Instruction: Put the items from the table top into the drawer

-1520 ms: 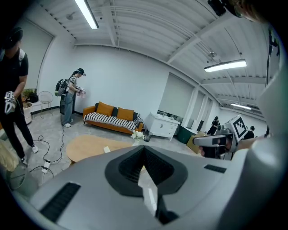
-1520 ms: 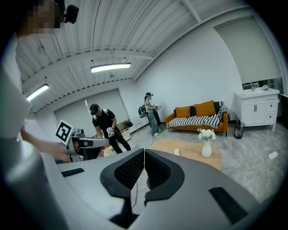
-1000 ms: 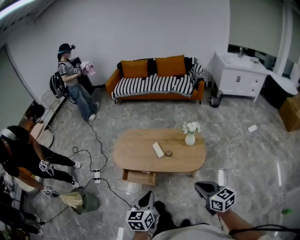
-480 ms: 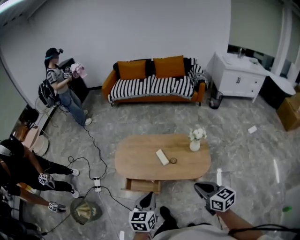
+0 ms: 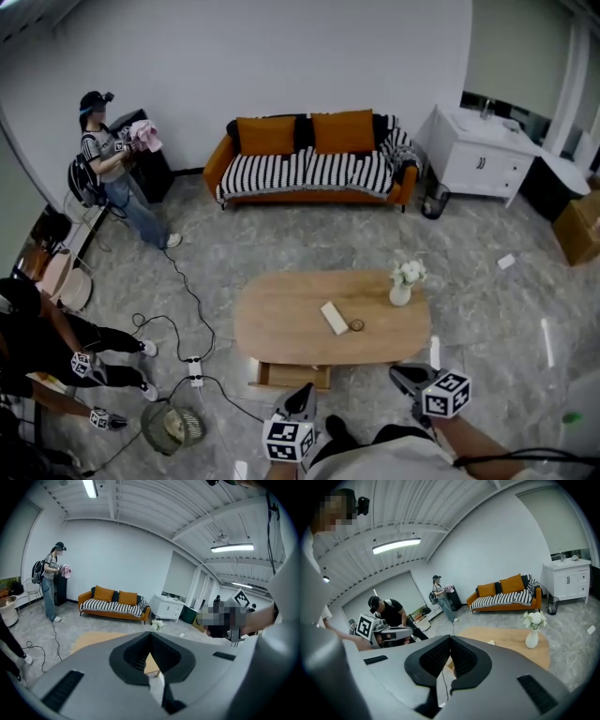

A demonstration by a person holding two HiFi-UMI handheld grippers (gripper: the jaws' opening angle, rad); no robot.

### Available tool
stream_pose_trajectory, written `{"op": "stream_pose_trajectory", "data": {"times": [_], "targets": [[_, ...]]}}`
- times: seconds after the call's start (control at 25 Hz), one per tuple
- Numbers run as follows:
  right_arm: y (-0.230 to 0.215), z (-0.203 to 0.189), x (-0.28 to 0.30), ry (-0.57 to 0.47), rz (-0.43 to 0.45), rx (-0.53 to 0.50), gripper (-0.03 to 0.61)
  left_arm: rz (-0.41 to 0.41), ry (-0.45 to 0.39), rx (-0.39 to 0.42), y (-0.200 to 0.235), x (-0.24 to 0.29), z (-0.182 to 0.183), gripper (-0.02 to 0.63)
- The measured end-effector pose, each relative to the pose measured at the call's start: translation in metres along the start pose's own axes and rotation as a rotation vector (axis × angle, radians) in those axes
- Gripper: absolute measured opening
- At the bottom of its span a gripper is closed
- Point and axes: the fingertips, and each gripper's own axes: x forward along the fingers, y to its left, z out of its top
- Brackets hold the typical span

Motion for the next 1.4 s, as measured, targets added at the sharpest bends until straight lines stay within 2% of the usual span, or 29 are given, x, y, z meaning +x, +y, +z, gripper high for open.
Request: {"op": "stream_pose_trajectory", "data": {"times": [0.28,0.44,0.6,1.04,1.4], "targets": [[0.002,0.008,0.018,0.021,-0.016,-0.037,0.032,0.002,0.009,0.0,0.014,0.007,0.004,0.0],[-0.009,0.012,0.029,0.028,-0.035,-0.061,0.032,0.015,0.003,-0.01,0.021,0.015,0.007,0.0],[-0.025,0.02,0.042,0.034,-0.017,-0.079,0.032,0.025,-0.019,-0.021,0.024,0.027,0.013,0.0],[-0.092,0.023,0.081,0.129,0.06,-0.145,0.034,0.095,-0.015,-0.095,0.033,0.082,0.002,0.0],[-0.155,0.002,0.129,0.223,0.134,-0.142,0.035,0.156,0.037,-0.145,0.044,0.147,-0.03,0.0]]}}
